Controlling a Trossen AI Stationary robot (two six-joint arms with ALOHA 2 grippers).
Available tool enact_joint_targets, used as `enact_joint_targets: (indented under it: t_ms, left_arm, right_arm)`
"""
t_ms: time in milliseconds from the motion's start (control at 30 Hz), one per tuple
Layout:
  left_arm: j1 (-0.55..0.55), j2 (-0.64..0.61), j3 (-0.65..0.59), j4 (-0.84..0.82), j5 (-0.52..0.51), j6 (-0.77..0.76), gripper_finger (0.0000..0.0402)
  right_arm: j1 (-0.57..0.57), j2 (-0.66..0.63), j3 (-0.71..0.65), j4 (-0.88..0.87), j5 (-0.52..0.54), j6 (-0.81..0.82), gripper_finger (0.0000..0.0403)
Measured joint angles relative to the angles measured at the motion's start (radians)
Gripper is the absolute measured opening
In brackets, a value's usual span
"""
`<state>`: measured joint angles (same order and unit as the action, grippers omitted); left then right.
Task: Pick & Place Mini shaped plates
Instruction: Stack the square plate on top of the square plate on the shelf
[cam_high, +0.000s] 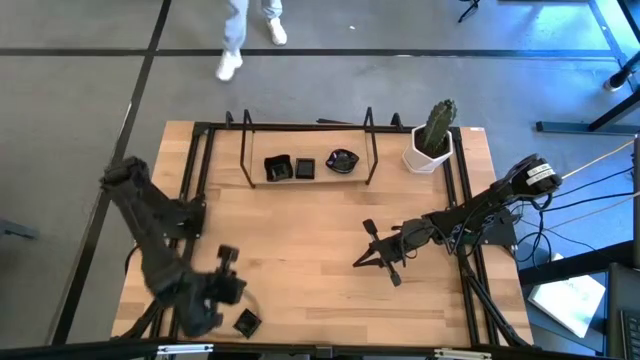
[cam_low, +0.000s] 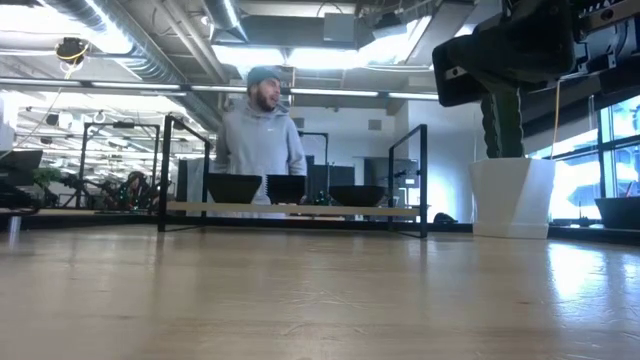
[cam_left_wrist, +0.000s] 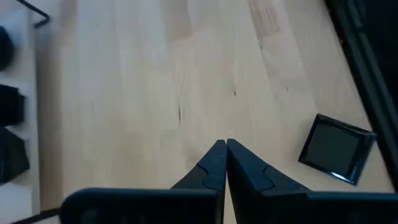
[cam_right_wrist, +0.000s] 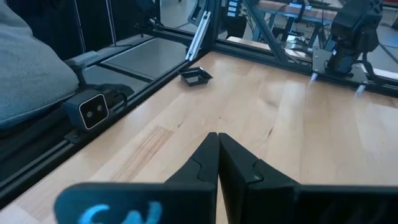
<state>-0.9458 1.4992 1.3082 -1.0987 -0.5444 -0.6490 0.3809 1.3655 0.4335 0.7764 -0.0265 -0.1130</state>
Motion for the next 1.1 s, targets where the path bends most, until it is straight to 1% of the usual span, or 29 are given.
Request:
enact_joint_targets:
  t_ms: [33, 100, 200, 267, 367, 500, 567, 767, 833, 1000, 1100]
  left_arm:
    - [-0.037, 0.02, -0.007, 0.002, -0.036, -0.04, 0.0009]
    - [-0.096, 0.068, -0.011, 0.007, -0.077, -0.111, 0.0013]
    - [-0.153, 0.149, -0.011, 0.051, -0.087, -0.19, 0.0023]
    - [-0.166, 0.206, -0.011, 0.122, -0.056, -0.201, 0.0037]
    - [-0.164, 0.279, -0.011, 0.241, 0.018, -0.204, 0.0068]
    - [-0.158, 0.358, -0.011, 0.377, 0.104, -0.141, 0.0111]
    - [-0.159, 0.374, -0.01, 0.397, 0.133, -0.138, 0.013]
    - [-0.16, 0.388, -0.009, 0.406, 0.125, -0.179, 0.0174]
    - [-0.165, 0.404, -0.009, 0.407, 0.128, -0.169, 0.0182]
    - [-0.168, 0.458, -0.009, 0.408, 0.221, -0.135, 0.0181]
    - [-0.165, 0.474, -0.009, 0.401, 0.221, -0.133, 0.0177]
  right_arm:
    - [0.0, 0.0, 0.0, 0.0, 0.0, -0.004, 0.0007]
    - [0.0, 0.0, 0.0, 0.0, 0.0, -0.013, 0.0007]
    - [0.0, 0.0, 0.0, 0.007, 0.0, -0.012, 0.0007]
    - [0.0, 0.0, 0.0, 0.019, 0.0, -0.003, 0.0007]
    - [0.0, 0.0, 0.0, 0.024, 0.0, -0.002, 0.0007]
    - [0.0, 0.0, 0.0, 0.027, 0.0, 0.0, 0.0007]
    - [0.0, 0.0, 0.0, 0.027, 0.0, 0.001, 0.0007]
    - [0.0, 0.0, 0.0, 0.023, 0.0, 0.004, 0.0007]
    - [0.0, 0.0, 0.0, 0.014, 0.0, 0.004, 0.0007]
    - [0.0, 0.0, 0.0, 0.01, 0.0, 0.004, 0.0007]
    - [0.0, 0.0, 0.0, 0.012, 0.0, 0.004, 0.0007]
